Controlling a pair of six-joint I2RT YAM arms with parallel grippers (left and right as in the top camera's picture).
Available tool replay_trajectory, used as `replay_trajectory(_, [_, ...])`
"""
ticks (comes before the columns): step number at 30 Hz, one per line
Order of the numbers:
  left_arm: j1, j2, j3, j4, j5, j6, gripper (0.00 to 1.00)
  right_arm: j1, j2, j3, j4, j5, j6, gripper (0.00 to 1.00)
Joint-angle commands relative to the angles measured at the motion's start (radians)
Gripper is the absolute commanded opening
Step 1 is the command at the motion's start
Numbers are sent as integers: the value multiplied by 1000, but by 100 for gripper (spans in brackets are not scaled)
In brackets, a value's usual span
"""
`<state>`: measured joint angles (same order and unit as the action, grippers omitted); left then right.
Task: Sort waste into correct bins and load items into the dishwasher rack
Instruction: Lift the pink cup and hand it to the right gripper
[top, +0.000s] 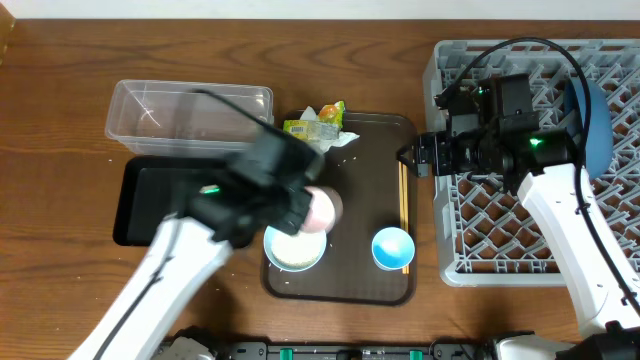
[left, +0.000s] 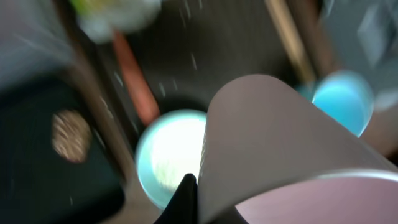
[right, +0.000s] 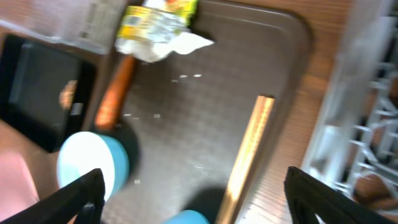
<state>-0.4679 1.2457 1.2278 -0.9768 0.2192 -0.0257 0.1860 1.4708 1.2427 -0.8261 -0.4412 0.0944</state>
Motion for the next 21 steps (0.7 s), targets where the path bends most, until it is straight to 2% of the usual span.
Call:
replay_trajectory(1, [129,-27,13,58,233,-5,6,5,3,8,14,-235,-55,78])
replay_trajectory(6, [295,10,13,160,738,45,6,5,3,8,67,-740,-275,76])
replay_trajectory(9, [357,44,13,177,922,69,6,5,3,8,120,-948,-321,77])
replay_trajectory(14, [380,91,13,179,1158,143,6,5,3,8,242,-1120,-318,83])
replay_trajectory(21, [377,113,13,244,1341,193,6,59,3,8,312,-1076,-273,84])
